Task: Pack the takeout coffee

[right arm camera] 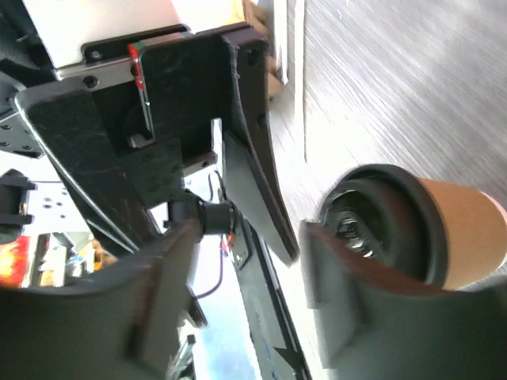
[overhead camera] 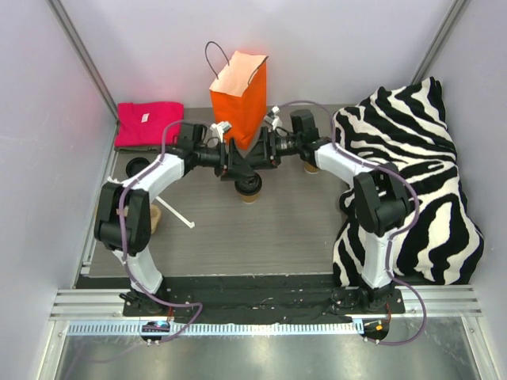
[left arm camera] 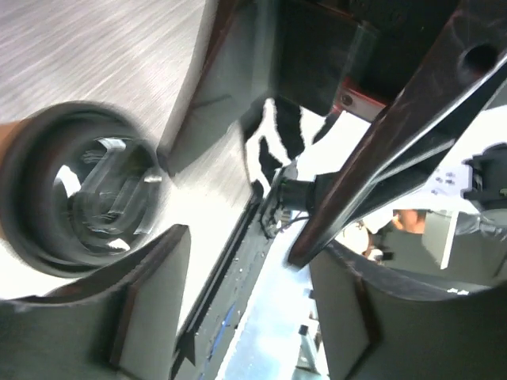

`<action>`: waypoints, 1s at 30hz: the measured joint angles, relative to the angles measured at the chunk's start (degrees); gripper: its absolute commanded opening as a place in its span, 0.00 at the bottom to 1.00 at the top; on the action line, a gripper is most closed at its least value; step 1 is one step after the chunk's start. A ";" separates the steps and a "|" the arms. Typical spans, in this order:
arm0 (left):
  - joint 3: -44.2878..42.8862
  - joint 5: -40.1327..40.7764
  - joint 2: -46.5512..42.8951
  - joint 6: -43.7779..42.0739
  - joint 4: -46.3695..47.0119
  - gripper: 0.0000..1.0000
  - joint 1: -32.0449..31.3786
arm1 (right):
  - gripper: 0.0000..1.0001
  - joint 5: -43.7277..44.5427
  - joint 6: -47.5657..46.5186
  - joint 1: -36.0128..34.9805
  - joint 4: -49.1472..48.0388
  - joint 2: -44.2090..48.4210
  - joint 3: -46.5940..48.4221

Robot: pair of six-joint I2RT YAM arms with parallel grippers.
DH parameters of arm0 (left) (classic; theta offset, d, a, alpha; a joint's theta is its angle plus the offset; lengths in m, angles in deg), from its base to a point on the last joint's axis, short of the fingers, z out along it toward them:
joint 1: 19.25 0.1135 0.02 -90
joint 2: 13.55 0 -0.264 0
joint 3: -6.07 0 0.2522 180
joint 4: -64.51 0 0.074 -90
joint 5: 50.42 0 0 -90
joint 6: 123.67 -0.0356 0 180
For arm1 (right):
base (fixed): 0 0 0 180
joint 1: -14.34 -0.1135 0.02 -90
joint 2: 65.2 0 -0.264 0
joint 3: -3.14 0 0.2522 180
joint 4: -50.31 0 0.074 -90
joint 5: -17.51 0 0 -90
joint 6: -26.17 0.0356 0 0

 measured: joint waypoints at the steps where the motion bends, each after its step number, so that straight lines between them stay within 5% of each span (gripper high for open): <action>1: -0.98 0.02 -1.36 -0.63 -1.14 0.76 0.02 | 0.92 0.24 -0.87 0.48 0.92 1.31 0.39; 7: -4.94 1.31 -9.73 -5.18 -6.82 1.00 2.34 | 0.95 4.39 -20.33 2.97 18.01 9.55 6.43; 17: -4.94 9.51 -16.59 -13.18 -17.84 1.00 16.06 | 0.96 30.99 -57.05 -3.67 40.54 11.41 5.18; 24: 1.86 18.69 -28.68 -11.76 -15.21 1.00 18.34 | 0.96 37.16 -65.92 -8.46 43.25 6.03 3.52; 30: 2.80 20.57 -29.68 -11.87 -14.12 1.00 20.57 | 0.96 38.34 -68.50 -12.00 40.15 2.58 3.54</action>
